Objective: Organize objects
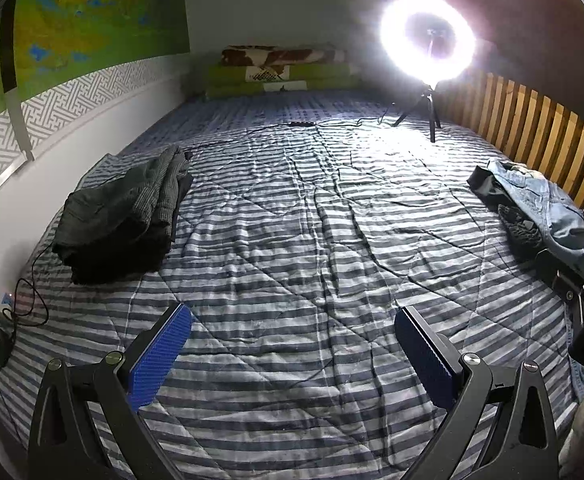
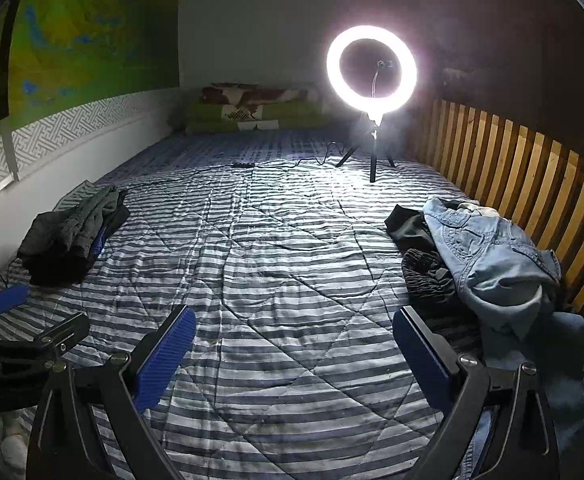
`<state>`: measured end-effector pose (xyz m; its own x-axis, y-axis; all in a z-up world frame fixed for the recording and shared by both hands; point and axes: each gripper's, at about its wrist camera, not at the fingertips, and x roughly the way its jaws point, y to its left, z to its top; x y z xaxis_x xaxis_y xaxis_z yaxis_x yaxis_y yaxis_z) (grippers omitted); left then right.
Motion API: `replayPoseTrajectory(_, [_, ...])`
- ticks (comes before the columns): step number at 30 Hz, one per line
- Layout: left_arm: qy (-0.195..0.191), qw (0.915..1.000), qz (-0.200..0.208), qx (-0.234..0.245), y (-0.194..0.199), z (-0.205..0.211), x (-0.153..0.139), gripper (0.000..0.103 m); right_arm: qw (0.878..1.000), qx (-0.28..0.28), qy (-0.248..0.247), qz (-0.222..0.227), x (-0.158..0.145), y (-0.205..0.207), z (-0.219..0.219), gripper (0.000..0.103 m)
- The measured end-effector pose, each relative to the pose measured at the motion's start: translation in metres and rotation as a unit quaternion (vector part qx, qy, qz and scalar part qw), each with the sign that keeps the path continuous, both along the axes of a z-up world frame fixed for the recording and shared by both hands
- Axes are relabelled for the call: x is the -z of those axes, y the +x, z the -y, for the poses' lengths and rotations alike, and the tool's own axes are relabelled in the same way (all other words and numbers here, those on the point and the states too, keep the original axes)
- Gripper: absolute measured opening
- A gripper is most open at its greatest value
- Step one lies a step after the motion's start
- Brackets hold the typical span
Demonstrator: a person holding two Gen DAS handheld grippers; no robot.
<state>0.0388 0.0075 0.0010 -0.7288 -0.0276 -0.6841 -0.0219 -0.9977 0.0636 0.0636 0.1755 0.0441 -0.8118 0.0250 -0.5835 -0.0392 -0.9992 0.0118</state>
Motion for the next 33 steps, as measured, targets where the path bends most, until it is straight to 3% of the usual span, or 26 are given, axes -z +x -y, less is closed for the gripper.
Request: replayPoseTrajectory(33, [0.004,0.9999,0.012,0.005,-0.011,-0.002,0.010,0.103,1.000,0.000,-0.004,0.016,0.013,-0.012,-0.002,0.097])
